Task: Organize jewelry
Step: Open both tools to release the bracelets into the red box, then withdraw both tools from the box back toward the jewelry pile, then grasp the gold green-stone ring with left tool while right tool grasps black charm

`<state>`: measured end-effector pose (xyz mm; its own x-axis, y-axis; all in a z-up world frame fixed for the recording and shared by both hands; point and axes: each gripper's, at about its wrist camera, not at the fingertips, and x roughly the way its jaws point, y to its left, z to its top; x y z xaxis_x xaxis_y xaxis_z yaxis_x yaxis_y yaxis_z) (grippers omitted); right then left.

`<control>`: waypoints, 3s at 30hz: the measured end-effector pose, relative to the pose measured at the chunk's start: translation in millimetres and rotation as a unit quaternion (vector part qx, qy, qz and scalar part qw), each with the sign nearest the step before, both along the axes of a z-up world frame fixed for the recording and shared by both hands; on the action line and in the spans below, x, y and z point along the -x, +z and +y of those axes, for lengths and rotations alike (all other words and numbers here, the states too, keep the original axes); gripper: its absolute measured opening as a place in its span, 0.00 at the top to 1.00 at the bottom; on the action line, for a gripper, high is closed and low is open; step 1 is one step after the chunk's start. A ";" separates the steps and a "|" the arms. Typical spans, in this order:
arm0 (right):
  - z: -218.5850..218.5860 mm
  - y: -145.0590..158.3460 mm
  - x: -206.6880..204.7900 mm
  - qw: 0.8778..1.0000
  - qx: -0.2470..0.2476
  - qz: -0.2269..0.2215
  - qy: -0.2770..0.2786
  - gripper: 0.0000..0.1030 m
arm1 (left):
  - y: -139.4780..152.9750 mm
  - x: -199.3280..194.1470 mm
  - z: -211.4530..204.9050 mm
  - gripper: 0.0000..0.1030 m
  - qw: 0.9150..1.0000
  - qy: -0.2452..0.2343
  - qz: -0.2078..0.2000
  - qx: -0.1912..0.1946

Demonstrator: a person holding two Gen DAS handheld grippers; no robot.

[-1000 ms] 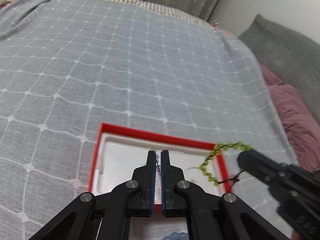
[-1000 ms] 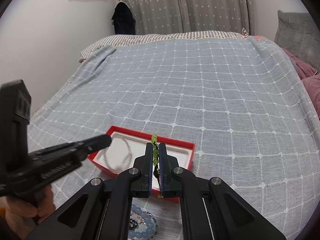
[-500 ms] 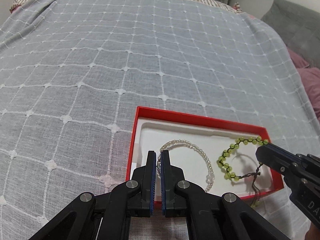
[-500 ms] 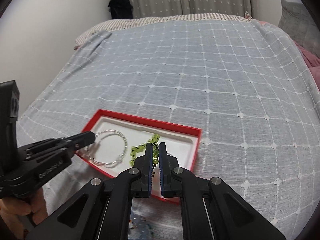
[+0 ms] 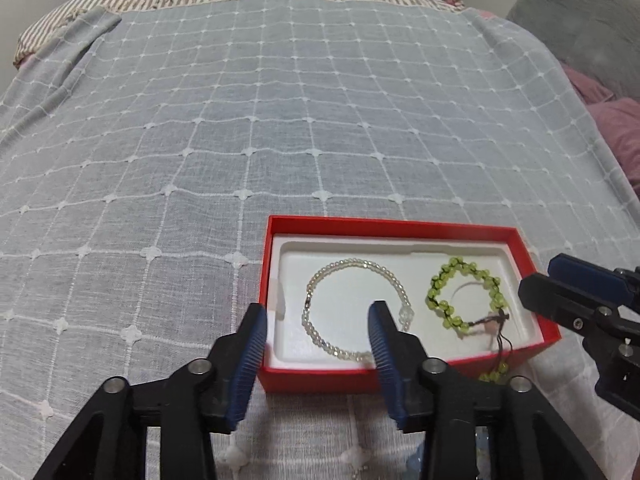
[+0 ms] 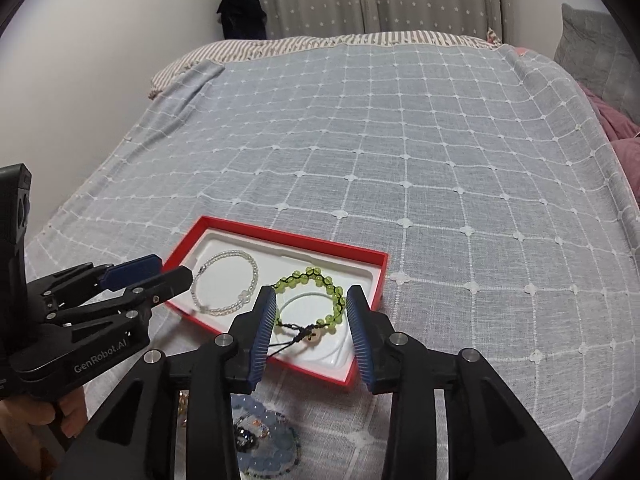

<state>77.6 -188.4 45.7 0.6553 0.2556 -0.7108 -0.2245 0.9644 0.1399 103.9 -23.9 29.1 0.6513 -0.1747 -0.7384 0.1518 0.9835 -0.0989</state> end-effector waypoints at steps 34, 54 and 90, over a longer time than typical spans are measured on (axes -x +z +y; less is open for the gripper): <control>-13.0 -43.0 80.6 0.992 0.084 0.090 -0.022 0.39 | -49.0 75.0 40.1 0.10 0.995 -0.026 0.083 -0.056; 8.8 -60.2 92.0 0.988 0.121 0.098 0.017 0.39 | -57.2 82.2 7.7 0.41 0.990 -0.115 0.070 -0.050; 65.1 -61.2 73.8 0.991 0.078 0.088 0.063 0.71 | -48.8 76.6 20.7 0.80 0.992 -0.105 0.056 -0.039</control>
